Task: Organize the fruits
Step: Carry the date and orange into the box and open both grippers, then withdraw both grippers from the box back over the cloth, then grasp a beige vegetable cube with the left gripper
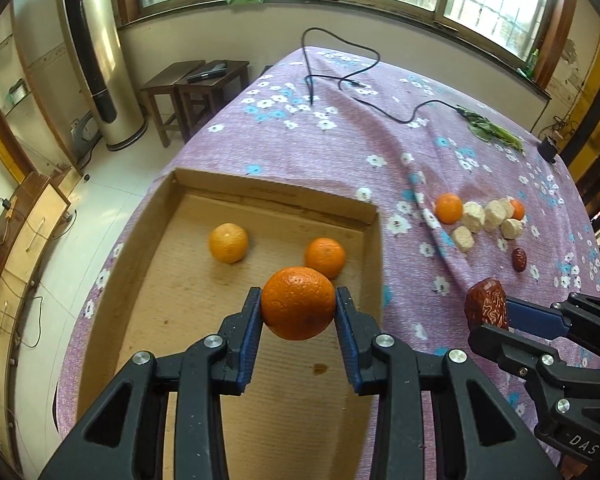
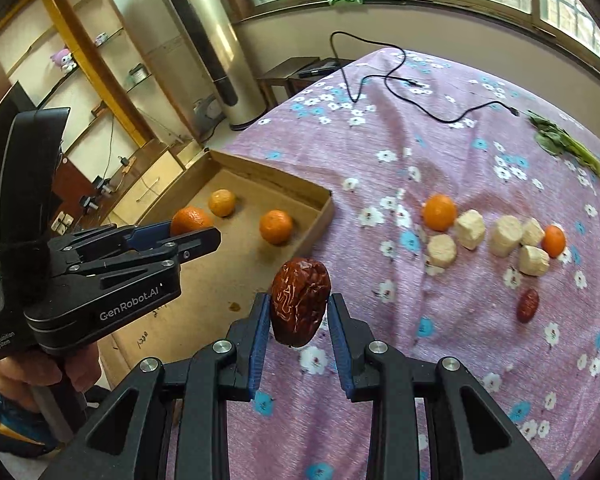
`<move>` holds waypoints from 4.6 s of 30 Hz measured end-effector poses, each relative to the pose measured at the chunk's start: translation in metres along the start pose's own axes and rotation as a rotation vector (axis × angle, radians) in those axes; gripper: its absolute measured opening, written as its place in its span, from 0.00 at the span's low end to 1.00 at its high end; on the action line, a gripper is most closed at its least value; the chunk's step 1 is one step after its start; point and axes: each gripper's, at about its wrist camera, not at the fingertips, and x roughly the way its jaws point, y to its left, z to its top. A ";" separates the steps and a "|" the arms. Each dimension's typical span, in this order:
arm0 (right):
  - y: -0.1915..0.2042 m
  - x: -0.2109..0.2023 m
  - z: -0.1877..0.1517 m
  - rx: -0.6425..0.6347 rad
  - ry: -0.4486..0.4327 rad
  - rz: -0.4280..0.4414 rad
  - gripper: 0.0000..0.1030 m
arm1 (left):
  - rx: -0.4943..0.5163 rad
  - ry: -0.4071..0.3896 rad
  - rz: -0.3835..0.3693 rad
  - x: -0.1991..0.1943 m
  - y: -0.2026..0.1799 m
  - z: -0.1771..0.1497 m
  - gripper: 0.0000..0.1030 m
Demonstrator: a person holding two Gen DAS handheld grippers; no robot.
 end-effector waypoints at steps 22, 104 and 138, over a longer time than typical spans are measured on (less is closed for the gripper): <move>0.035 0.052 0.017 -0.046 0.076 0.056 0.31 | -0.058 0.046 0.051 0.028 0.045 -0.007 0.33; -0.130 -0.055 -0.048 0.262 -0.022 -0.195 0.72 | 0.117 -0.009 -0.054 0.008 -0.133 0.012 0.80; -0.196 -0.043 -0.065 0.343 0.013 -0.186 0.72 | 0.165 0.089 -0.167 0.107 -0.180 0.038 0.80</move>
